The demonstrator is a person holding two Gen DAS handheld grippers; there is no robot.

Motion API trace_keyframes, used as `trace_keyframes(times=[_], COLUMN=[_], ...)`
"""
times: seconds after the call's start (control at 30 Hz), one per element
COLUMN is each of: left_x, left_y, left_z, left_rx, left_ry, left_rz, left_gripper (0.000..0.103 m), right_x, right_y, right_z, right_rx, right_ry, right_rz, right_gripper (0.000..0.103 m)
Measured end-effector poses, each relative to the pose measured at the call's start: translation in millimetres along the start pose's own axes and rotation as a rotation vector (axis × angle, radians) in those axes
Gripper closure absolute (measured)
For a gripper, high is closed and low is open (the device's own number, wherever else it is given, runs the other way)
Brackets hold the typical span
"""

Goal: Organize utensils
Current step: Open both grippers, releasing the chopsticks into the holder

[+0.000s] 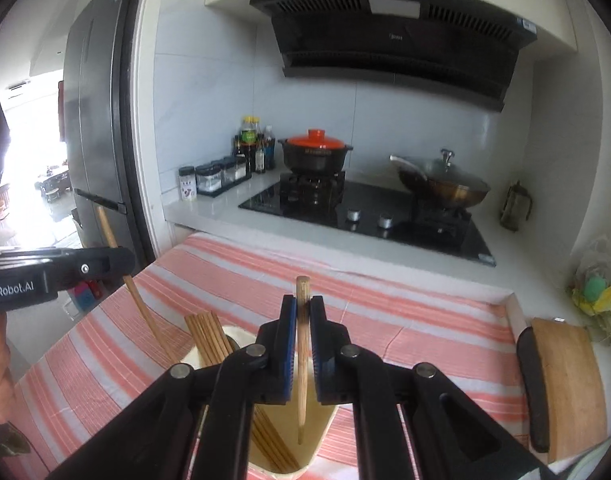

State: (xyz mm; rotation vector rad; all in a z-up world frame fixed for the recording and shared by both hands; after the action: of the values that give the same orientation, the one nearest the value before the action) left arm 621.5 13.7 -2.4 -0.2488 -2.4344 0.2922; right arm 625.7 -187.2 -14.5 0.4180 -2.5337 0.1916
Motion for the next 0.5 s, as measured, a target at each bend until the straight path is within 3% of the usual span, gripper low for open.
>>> trace_keyframes(times=[0.17, 0.3, 0.47, 0.5], left_x=[-24.4, 0.0, 67.2, 82.6], left_y=[6.5, 10.5, 5.2, 2.2], left_z=[12.1, 14.4, 30.5, 37.8], left_rx=[0.013, -0.018, -0.104, -0.122], left_ry=[0.046, -0.008, -0.134, -0.158], left_rz=[-0.062, -0.107, -0.187, -0.201], left_gripper=[0.094, 0.052, 0.014, 0.005], right_x=[-44.6, -35.9, 31.7, 48.9], right_y=[-0.3, 0.0, 4.5, 7.2], right_z=[14.5, 10.2, 8.9, 12.0], right_rx=[-0.127, -0.185, -0.165, -0.153], right_ry=[0.104, 0.074, -0.047, -0.061], right_rz=[-0.138, -0.146, -0.116, -0.095], right_gripper=[0.094, 0.093, 0.053, 0.051])
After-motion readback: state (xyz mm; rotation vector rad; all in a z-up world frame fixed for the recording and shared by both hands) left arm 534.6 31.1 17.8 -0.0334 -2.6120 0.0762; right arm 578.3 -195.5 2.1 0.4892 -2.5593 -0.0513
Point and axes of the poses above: each gripper's, at about its wrist camera, not at the fingertips, and x roughly against the way its jaws point, y to its left, z to its underside, the point moved 2 cm from there along -x, roughly the way its jaws point, and after that the axes turned 1 degree about -y, right-handed, at the moved point
